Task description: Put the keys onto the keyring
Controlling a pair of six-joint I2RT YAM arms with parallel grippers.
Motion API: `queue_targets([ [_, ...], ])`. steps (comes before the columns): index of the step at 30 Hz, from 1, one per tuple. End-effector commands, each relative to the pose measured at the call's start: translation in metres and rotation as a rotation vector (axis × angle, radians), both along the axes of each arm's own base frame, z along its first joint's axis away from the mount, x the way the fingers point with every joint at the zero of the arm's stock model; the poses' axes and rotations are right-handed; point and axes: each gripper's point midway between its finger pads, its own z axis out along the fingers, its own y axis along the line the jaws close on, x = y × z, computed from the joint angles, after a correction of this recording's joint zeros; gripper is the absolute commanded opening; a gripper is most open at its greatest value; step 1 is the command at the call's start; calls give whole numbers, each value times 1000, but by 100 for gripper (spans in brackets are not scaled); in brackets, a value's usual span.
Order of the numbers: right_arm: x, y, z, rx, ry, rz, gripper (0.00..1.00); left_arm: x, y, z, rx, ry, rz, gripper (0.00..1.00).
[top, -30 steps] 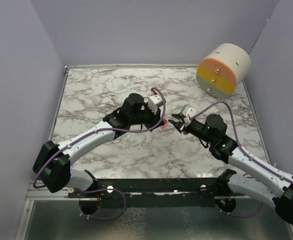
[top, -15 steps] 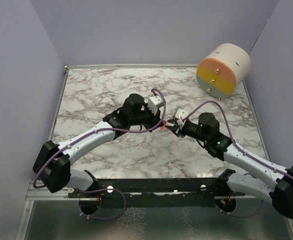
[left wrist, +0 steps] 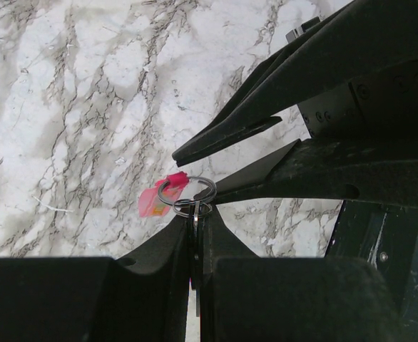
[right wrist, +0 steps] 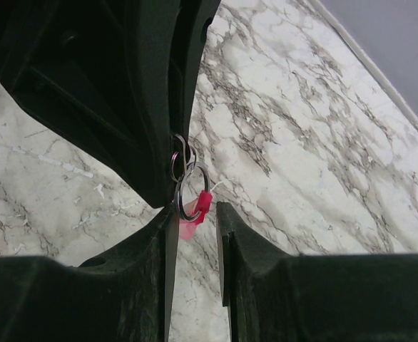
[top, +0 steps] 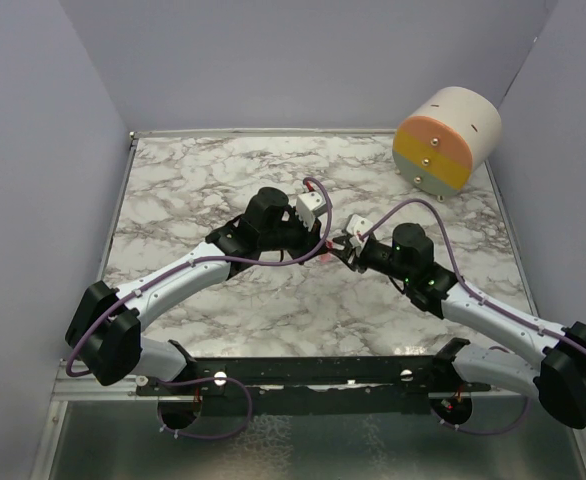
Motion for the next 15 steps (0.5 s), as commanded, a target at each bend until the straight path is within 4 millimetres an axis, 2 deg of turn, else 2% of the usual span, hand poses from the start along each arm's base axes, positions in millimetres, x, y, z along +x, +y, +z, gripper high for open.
queue_targets([
  [1, 7, 2, 29, 63, -75, -24, 28, -2, -6, 9, -29, -14, -36, 0],
  [15, 7, 1, 36, 57, -108, -25, 28, -4, -5, 5, -19, -4, -45, 0],
])
